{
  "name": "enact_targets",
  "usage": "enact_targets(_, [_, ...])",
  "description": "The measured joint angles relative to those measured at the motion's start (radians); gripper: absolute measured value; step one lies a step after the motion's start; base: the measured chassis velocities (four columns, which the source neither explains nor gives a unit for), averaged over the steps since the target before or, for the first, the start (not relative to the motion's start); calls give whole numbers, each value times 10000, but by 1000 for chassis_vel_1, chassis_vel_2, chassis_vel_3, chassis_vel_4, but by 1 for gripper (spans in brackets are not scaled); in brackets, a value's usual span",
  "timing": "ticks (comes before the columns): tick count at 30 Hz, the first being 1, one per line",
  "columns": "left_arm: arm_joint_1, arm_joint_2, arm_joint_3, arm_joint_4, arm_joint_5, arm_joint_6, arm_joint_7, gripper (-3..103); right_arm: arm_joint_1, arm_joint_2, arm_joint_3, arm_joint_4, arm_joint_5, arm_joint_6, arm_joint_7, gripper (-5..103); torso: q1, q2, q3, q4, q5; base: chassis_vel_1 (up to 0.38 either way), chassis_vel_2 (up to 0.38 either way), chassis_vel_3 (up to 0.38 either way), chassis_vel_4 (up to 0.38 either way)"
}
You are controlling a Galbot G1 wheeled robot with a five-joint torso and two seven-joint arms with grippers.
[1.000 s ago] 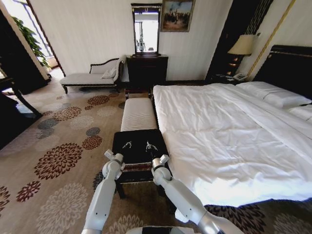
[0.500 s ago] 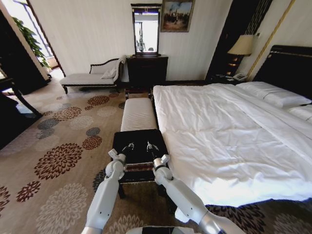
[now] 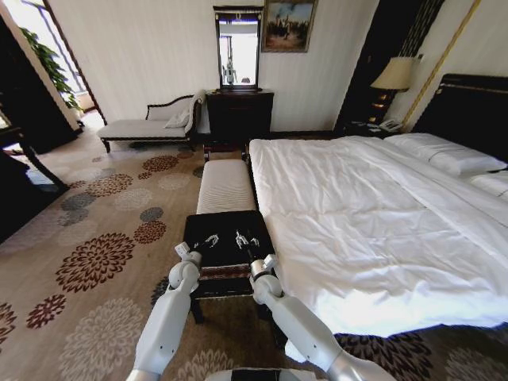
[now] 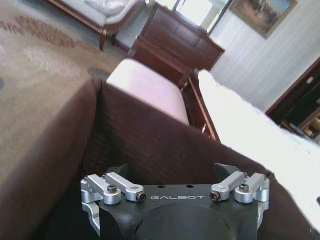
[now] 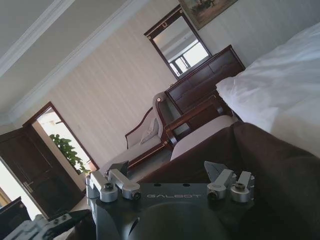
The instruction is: Fold the clothes on the bed and place them into the basket.
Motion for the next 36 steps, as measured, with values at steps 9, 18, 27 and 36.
enact_targets(9, [3112,1007,-1195,-4132,2465,-731,-1396,100,-1643,-1144,2033,2754,-2524,50,673,100,-3,3,-3,-1,3,0,0,0,0])
enact_targets(18, [6659,810,-1903,-7082,5414,-2057,-1228,100,-5202,-1181,6295,6274,-5258,-245,1149,100,-5,3,-4,-4,4,0,0,0,0])
enact_targets(27, [7693,176,-1608,-8035,6614,-2869,-752,100,-6835,-616,7628,8104,-6628,-7,797,100,-4,4,-1,1,0,0,0,0,0])
enact_targets(36, [7673,152,-1584,-8011,6632,-2940,-647,100,-6828,-569,7618,8065,-6495,86,662,100,-1,1,0,1,1,0,0,0,0])
